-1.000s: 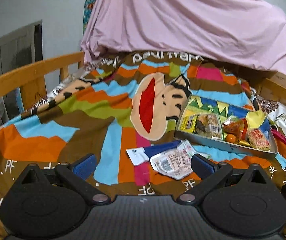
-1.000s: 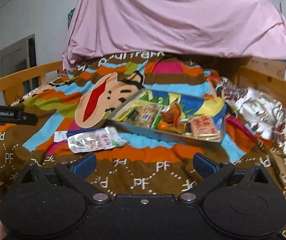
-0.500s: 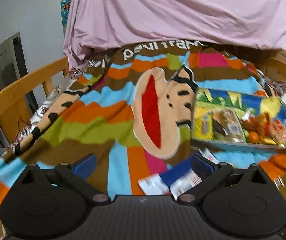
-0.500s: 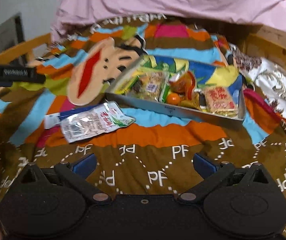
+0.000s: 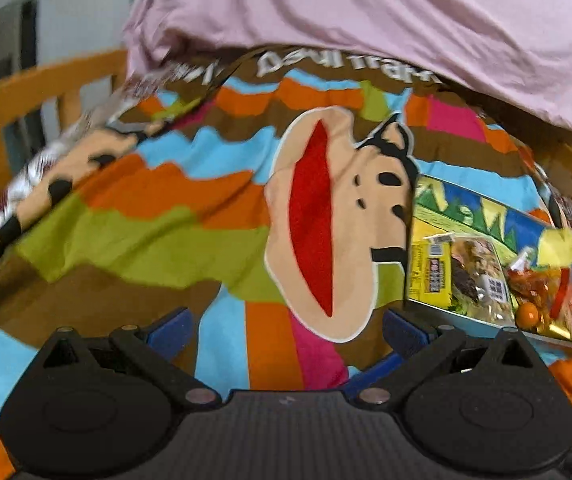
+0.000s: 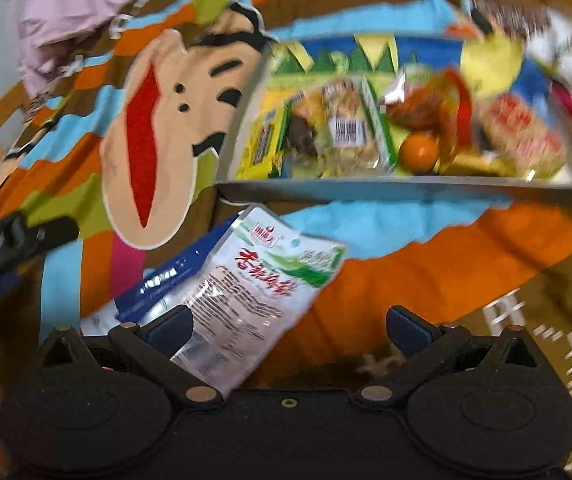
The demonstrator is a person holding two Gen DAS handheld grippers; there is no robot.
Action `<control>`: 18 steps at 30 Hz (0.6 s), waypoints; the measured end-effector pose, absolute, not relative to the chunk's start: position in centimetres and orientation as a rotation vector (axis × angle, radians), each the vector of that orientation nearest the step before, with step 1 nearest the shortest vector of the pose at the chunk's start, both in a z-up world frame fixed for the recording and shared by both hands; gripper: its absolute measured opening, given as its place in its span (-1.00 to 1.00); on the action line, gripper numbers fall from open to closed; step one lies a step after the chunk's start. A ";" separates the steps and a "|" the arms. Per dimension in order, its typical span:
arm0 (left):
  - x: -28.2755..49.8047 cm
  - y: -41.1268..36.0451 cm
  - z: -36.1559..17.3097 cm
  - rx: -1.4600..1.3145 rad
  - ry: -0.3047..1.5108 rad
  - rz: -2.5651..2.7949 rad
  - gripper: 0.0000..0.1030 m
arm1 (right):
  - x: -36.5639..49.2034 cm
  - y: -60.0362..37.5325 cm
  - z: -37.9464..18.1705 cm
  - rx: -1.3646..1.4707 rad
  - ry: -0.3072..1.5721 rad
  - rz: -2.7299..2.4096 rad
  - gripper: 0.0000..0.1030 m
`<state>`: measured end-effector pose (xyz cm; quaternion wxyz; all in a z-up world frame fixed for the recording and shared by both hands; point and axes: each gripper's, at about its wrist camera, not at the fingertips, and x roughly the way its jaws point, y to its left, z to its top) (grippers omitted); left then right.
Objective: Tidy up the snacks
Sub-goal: 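Move the left tool toward the blue packet while the right tool approaches the white seaweed packet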
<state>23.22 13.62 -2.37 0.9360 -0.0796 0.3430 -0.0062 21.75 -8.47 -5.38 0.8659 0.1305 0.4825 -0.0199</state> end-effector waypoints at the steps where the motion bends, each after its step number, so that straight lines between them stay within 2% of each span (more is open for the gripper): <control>1: 23.5 13.9 -2.7 -0.193 0.712 -0.014 0.99 | 22.4 -8.4 -5.6 0.302 1.030 -0.058 0.99; 10: 24.6 16.5 -3.5 -0.287 0.747 -0.002 0.99 | 26.3 -7.7 -7.2 0.549 1.149 -0.158 0.99; 18: 24.8 17.5 -3.8 -0.336 0.754 -0.030 0.99 | 27.4 -5.3 -8.3 0.383 1.176 -0.167 0.98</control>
